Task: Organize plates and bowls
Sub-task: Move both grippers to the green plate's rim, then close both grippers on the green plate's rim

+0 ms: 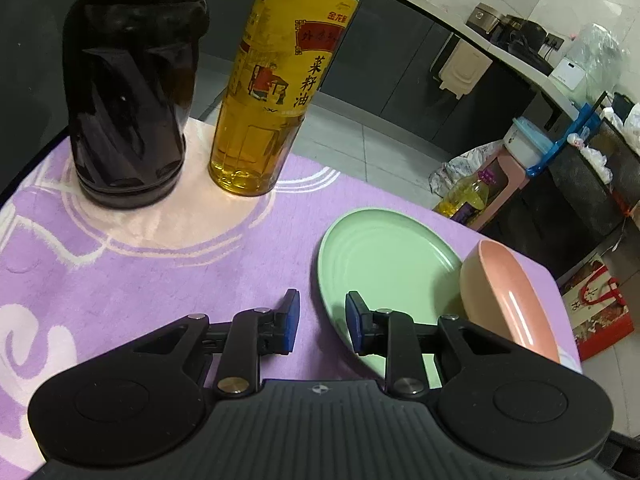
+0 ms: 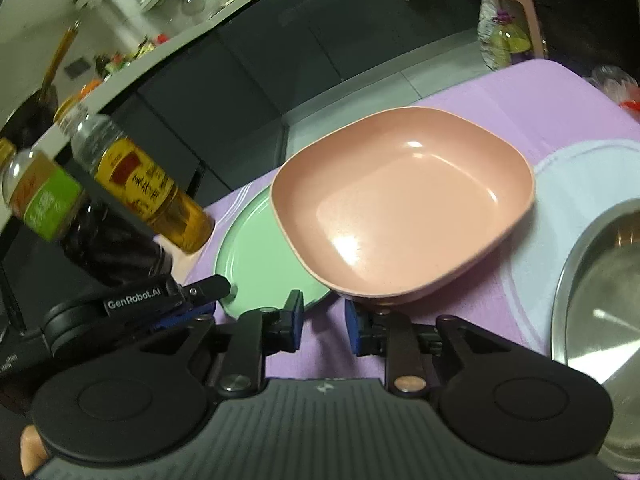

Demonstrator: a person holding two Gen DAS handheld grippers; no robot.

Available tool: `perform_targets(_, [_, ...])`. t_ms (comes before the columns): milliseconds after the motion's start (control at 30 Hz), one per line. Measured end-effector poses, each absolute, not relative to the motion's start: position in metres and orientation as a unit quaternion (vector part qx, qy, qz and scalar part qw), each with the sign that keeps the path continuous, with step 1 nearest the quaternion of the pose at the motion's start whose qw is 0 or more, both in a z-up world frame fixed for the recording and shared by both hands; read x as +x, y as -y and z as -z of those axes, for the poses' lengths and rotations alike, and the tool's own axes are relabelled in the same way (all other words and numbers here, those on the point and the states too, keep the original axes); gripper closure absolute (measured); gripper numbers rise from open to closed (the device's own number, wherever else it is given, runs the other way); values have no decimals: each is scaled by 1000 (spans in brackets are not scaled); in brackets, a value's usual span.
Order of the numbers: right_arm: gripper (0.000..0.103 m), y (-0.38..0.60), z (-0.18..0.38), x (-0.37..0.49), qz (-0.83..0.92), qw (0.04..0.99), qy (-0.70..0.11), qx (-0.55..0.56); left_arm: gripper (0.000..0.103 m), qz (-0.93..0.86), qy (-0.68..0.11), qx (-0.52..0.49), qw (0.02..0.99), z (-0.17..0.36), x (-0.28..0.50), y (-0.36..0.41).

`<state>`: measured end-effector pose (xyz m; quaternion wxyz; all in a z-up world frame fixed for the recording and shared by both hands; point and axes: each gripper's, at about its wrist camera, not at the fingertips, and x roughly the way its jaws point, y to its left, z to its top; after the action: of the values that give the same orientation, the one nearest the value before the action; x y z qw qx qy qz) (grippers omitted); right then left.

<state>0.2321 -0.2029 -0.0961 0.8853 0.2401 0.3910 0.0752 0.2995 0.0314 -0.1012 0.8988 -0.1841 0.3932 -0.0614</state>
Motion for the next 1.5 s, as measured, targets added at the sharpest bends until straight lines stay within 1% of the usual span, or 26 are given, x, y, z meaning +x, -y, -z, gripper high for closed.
perform_targets(100, [81, 200, 98, 236, -70, 887, -386, 245, 81, 74, -391, -187, 898, 103, 301, -28])
perform_targets(167, [81, 198, 100, 237, -69, 888, -383, 246, 82, 84, -390, -170, 901, 103, 298, -23])
perform_targets(233, [81, 198, 100, 238, -70, 892, -378, 239, 87, 89, -391, -147, 904, 102, 294, -18])
perform_targets(267, [81, 196, 100, 239, -67, 893, -377, 236, 88, 93, -393, -144, 903, 101, 292, -17])
perform_targets(433, [85, 197, 101, 240, -71, 898, -377, 215, 86, 96, -394, -142, 903, 99, 278, -21])
perform_targets(667, [85, 193, 96, 228, -94, 886, -400, 215, 85, 91, -385, -141, 908, 85, 245, -34])
perform_targets(867, [85, 184, 87, 213, -121, 877, -413, 216, 84, 80, -359, -130, 921, 64, 210, -43])
perform_targets(900, [85, 182, 85, 210, -126, 877, -412, 213, 87, 86, -353, -131, 922, 60, 204, -44])
perform_targets(1000, [86, 175, 78, 199, -169, 874, -406, 208, 87, 115, -350, -131, 920, 49, 191, -42])
perform_targets(1133, [86, 160, 63, 183, -198, 882, -386, 185, 87, 102, -335, -103, 931, 42, 178, -39])
perform_targets(1300, [85, 167, 60, 182, -170, 882, -401, 178, 87, 65, -349, -132, 926, 50, 182, -67])
perform_targets(1500, [84, 187, 76, 187, -134, 868, -439, 191, 83, 36, -381, -166, 909, 76, 211, -87])
